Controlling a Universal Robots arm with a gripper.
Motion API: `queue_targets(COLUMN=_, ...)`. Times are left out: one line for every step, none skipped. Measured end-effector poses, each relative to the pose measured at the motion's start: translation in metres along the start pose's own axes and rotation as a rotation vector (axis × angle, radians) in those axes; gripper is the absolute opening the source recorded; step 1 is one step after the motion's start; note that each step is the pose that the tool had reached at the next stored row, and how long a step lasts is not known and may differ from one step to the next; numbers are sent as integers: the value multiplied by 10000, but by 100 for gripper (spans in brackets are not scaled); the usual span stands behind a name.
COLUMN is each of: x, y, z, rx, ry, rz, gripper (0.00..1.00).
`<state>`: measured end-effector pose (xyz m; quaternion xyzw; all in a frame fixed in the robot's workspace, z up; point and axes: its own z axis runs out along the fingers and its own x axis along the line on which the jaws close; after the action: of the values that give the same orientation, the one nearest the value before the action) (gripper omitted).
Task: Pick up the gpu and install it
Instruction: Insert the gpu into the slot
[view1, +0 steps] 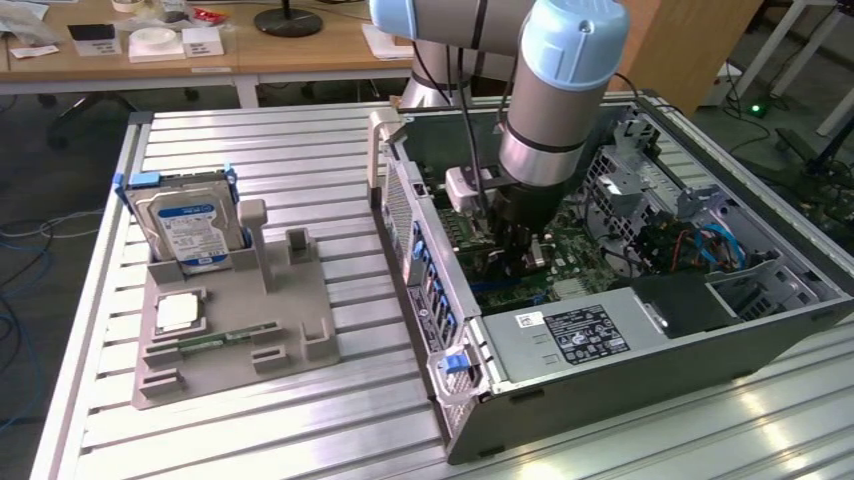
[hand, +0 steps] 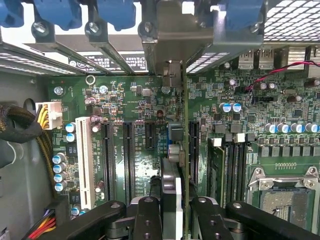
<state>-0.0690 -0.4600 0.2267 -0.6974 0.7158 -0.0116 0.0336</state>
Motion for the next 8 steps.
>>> queue_targets(x=0, y=0, z=1, rx=0, ry=-1, rz=0, gripper=28)
queue_targets(x=1, y=0, z=4, rx=1, ry=-1, rz=0, gripper=28)
queue_targets(x=1, y=1, z=11, rx=1, ry=-2, rz=1, gripper=28)
queue_targets(x=1, y=2, z=17, rx=-1, ry=1, rz=0, gripper=28)
queue_targets(x=2, y=2, z=23, rx=-3, ry=6, rz=0, gripper=28)
queue_targets(x=2, y=3, z=28, rx=-4, ry=9, rz=0, gripper=28)
queue_targets(x=3, y=3, z=34, rx=-5, ry=11, rz=0, gripper=28)
queue_targets(x=3, y=3, z=39, rx=-5, ry=11, rz=0, gripper=28)
